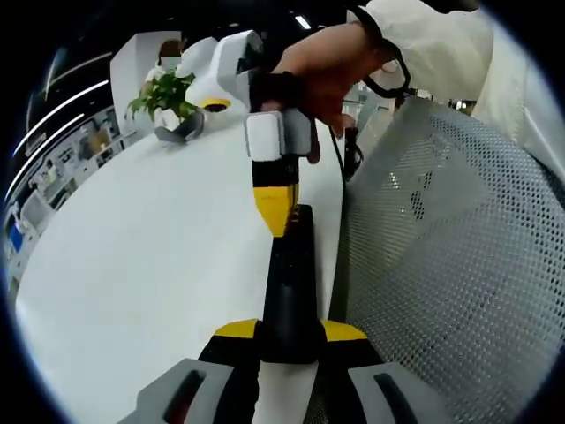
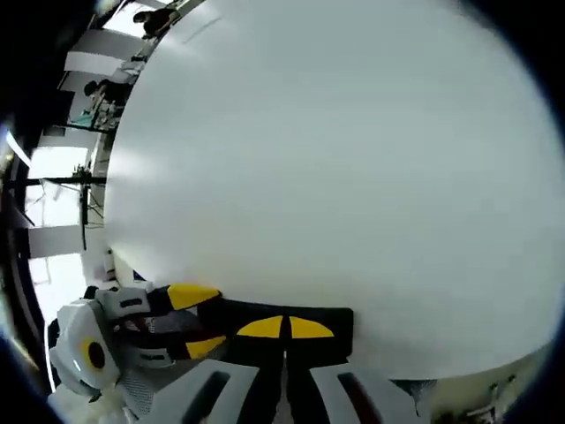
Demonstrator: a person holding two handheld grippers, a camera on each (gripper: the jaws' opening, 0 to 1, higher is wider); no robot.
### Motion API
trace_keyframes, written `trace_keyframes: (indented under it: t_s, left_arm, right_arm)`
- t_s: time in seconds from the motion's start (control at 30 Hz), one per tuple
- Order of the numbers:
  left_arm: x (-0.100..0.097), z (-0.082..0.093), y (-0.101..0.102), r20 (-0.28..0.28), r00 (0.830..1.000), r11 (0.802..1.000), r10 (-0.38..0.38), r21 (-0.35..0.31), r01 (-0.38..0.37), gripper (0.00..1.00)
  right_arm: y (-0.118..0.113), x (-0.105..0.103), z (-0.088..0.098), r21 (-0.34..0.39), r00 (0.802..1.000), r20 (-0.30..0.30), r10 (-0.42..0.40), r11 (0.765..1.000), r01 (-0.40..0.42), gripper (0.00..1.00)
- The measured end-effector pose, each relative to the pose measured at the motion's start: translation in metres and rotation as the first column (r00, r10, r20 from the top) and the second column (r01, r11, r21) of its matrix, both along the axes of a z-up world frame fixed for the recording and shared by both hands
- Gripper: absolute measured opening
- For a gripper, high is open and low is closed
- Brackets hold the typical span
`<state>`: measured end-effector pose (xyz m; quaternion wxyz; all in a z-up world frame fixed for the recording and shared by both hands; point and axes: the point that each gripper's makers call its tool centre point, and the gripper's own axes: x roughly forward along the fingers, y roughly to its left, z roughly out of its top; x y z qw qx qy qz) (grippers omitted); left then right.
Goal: Press the specified remote control buttons in sequence, fully releasing each button before pressing the next.
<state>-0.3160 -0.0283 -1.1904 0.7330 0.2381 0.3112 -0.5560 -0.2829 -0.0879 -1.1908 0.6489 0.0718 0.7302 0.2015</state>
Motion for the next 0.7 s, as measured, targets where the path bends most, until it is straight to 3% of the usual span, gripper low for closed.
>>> trace_keyframes:
  t_s: [0.1,0.17,0.33,0.5,0.6,0.7]
  left_arm:
    - [0.0000,0.0000,0.0000,0.000,1.000,1.000,-0.001,0.000,0.001,0.25]
    - [0.0000,0.0000,0.0000,-0.001,1.000,1.000,-0.003,0.000,0.003,0.25]
    - [0.0001,0.0001,0.0000,-0.001,1.000,1.000,-0.003,-0.001,0.003,0.25]
    - [0.0002,0.0002,0.0000,0.000,1.000,1.000,-0.005,-0.001,0.005,0.25]
    - [0.0002,0.0002,0.0000,0.000,1.000,1.000,-0.007,-0.001,0.007,0.25]
    - [0.0001,0.0002,0.0000,0.000,1.000,1.000,-0.007,0.000,0.007,0.25]
  right_arm:
    - [0.0015,-0.0016,0.0006,-0.064,0.995,0.036,0.088,0.994,-0.086,0.00]
    - [0.0024,-0.0027,0.0008,-0.074,0.981,0.056,0.186,0.981,-0.182,0.00]
    - [0.0009,-0.0020,0.0008,-0.058,0.982,0.104,0.156,0.987,-0.151,0.00]
    - [0.0012,-0.0004,0.0030,0.063,0.984,0.171,0.053,0.996,-0.064,0.00]
    - [-0.0003,-0.0003,0.0034,0.111,0.984,0.179,-0.016,0.994,-0.004,0.00]
    - [-0.0015,-0.0017,0.0041,0.125,0.983,0.182,-0.017,0.992,-0.006,0.00]
